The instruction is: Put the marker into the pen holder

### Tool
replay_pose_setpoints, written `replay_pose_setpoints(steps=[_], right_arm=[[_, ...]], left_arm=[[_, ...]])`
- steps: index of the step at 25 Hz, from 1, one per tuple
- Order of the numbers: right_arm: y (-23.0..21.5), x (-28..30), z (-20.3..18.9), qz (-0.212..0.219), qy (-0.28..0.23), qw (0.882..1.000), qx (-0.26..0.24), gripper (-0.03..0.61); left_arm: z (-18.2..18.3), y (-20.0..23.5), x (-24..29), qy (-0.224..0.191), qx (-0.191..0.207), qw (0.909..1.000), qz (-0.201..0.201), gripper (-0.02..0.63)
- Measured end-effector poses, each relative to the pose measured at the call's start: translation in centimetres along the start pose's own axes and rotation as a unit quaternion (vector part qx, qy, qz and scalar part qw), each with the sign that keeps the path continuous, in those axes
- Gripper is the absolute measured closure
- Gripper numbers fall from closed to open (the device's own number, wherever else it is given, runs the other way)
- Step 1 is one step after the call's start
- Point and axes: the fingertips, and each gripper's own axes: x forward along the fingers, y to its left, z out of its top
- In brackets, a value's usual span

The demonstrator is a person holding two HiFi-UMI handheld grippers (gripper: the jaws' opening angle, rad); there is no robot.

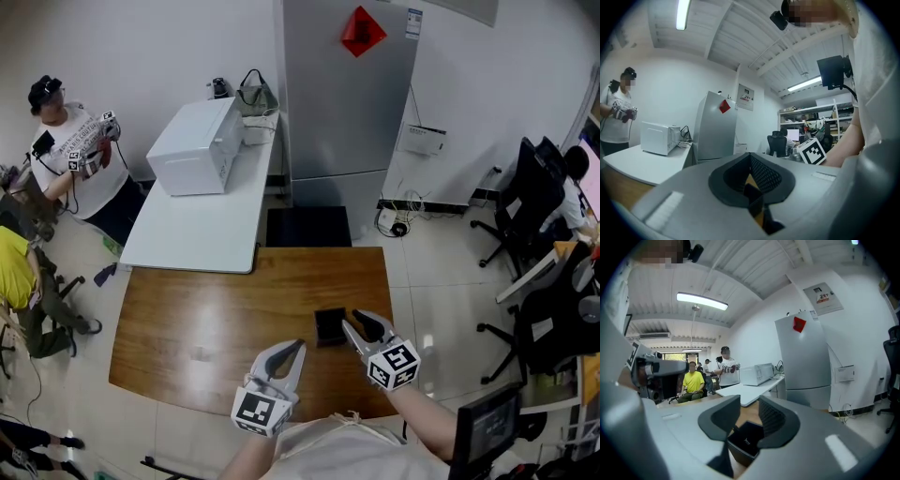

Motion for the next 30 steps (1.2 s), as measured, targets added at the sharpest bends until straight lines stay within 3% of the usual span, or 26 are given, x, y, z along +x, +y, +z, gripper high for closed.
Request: replay_pose_setpoints(steps=[3,6,10,18,23,30], right_arm=[[1.1,-2.0,4.1,0.002,-0.05,0.999,-0.002,0.575],[3.0,-4.2,7.9,0.016,-0.09,0.996,-0.014,0.575],[5.3,-6.4,9.6,0.024,-0.102,0.994,-0.029,0.576],[8.9,-9.1,7.8,-0.008,-0.095,0.995,-0.025,0.575],[10.6,-11.8,6.3,-0.032,-0.096,0.995,-0.007,0.576],[13.1,-15.2,6.7,-0.021,-0.132,0.991,-0.01,0.576]], left_arm=[[0.2,-0.3,-0.2,-0.003,0.002,1.0,0.0,0.598],[-0.2,-0.3,-0.6,-0.009,0.003,1.0,0.002,0.598],[0.6,-0.3,-1.4,-0.02,0.006,0.9998,0.002,0.598],[0.6,-0.9,-4.2,-0.019,0.001,0.9994,-0.027,0.598],[-1.3,-2.8,-5.7,-0.005,0.001,0.9985,-0.054,0.597],[-0.4,-6.1,-8.2,-0.012,0.009,0.9982,-0.059,0.598]])
